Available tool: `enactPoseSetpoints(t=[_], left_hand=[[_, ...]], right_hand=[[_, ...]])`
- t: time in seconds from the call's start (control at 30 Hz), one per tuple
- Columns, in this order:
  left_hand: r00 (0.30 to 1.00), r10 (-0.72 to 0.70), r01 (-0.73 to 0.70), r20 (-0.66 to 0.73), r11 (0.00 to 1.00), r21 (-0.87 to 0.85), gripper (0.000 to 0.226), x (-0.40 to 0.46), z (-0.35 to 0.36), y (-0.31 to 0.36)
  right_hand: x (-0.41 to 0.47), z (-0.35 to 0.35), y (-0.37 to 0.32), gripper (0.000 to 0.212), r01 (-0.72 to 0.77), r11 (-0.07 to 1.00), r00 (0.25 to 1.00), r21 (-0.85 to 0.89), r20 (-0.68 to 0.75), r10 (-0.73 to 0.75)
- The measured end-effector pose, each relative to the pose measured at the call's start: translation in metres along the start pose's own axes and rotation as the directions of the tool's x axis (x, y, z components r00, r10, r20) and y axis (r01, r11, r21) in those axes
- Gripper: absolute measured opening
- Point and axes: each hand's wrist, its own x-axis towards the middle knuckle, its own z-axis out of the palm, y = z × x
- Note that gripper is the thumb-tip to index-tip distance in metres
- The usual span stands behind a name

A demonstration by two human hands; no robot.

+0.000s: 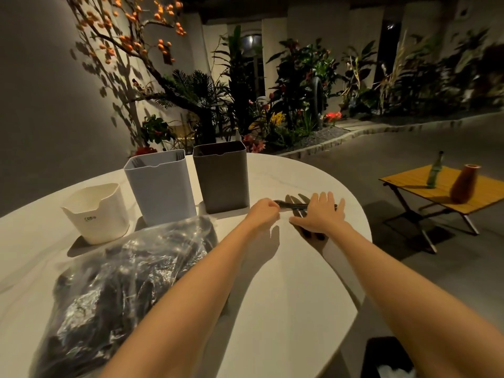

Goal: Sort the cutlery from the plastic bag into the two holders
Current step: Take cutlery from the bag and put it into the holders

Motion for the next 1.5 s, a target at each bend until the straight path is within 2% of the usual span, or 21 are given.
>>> enactPoseSetpoints(t=[0.07,0.3,0.4,0.5,0.6,0.67,0.8,0.87,0.97,1.03,1.13,1.23,1.37,1.5], left_hand=[[1.000,-0.012,0.012,0.004,1.000,-0.001,0.023,0.004,-0.001,0.000],[1.000,-0.009,0.010,-0.027,1.000,0.025,0.027,0.004,0.006,-0.001],[1.000,-0.002,0.002,-0.014,1.000,0.004,0.026,0.001,0.004,-0.002],[0.999,-0.032,0.032,-0.001,0.997,-0.067,0.024,-0.003,0.000,-0.003],[0.998,-0.057,0.056,-0.001,0.995,-0.082,0.022,-0.010,-0.001,-0.003],[0.997,-0.072,0.071,-0.006,0.994,-0.082,0.021,-0.015,-0.002,-0.003],[0.992,-0.123,0.122,0.002,0.988,-0.095,0.023,-0.019,-0.005,-0.003],[0.988,-0.157,0.155,0.004,0.970,-0.189,0.028,-0.023,-0.007,-0.001],[0.993,-0.115,0.115,0.022,0.933,-0.342,0.028,-0.027,-0.013,-0.003],[0.999,-0.042,0.036,-0.002,0.879,-0.475,0.029,-0.029,-0.018,-0.004],[0.993,-0.004,-0.069,-0.120,0.797,-0.600,0.021,-0.034,-0.030,-0.003],[0.978,-0.015,-0.111,-0.208,0.807,-0.580,0.024,-0.036,-0.044,-0.009],[0.975,-0.043,-0.095,-0.218,0.806,-0.584,0.024,-0.041,-0.059,-0.019],[0.968,-0.089,-0.089,-0.236,0.756,-0.649,0.030,-0.042,-0.071,-0.022]], right_hand=[[0.002,0.001,0.000,0.082,-0.009,1.000,1.000,-0.018,0.005,0.009],[-0.012,-0.002,-0.029,0.039,0.011,0.999,0.993,-0.043,-0.118,-0.016],[-0.020,-0.011,-0.038,0.035,0.042,0.994,0.997,-0.103,-0.055,-0.048],[-0.025,-0.012,-0.043,0.035,0.017,0.997,1.000,-0.071,0.009,-0.016],[-0.033,-0.009,-0.044,0.039,-0.084,0.994,0.996,0.067,0.011,0.083],[-0.039,-0.007,-0.044,0.040,-0.100,0.987,0.995,0.123,-0.003,0.101],[-0.048,-0.007,-0.044,0.035,-0.054,0.977,0.997,0.204,-0.047,0.065],[-0.051,-0.009,-0.049,0.031,-0.004,0.957,0.996,0.289,-0.089,0.031],[-0.056,-0.015,-0.063,0.025,0.119,0.881,0.987,0.458,-0.148,-0.056],[-0.057,-0.017,-0.073,0.025,0.187,0.761,0.982,0.622,-0.143,-0.124],[-0.059,-0.024,-0.084,0.028,0.185,0.558,0.973,0.809,-0.069,-0.222],[-0.061,-0.025,-0.089,0.034,0.150,0.461,0.951,0.875,0.000,-0.309],[-0.066,-0.025,-0.099,0.036,0.105,0.391,0.925,0.914,0.055,-0.376],[-0.065,-0.025,-0.106,0.033,0.050,0.336,0.890,0.941,0.111,-0.443]])
